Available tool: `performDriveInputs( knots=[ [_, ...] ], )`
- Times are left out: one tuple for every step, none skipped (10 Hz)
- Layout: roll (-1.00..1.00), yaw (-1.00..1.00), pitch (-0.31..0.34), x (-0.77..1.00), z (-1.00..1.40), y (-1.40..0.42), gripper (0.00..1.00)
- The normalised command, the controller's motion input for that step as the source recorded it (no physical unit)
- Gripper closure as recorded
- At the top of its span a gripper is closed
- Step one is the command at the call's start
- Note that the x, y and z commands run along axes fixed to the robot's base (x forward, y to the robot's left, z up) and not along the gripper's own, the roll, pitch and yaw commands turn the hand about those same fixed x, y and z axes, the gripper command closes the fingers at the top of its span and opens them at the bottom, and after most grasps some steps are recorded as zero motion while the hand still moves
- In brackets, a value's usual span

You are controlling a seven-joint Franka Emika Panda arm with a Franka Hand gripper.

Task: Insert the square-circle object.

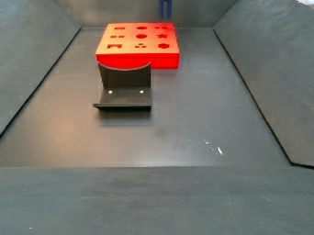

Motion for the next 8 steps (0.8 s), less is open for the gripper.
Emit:
performDriveInputs(
  knots=[
    [0.17,0.00,0.197,1.00,-0.19,-0.11,1.00],
    [0.03,0.00,0.159,1.00,-0.15,0.00,1.00],
    [0.00,0.00,0.123,0.84,-0.01,0.05,1.00],
    [0.00,0.04,0.077,0.54,0.00,0.14,1.00],
    [-0.03,0.02,0.069,0.22,0.00,0.15,1.00],
    [-0.03,0.11,0.000,0.07,0.00,0.10,1.00],
    [-0.01,0.03,0.000,0.10,-0.09,0.01,1.00],
    [-0.01,0.00,-0.003,0.00,-0.16,0.00,1.00]
  ],
)
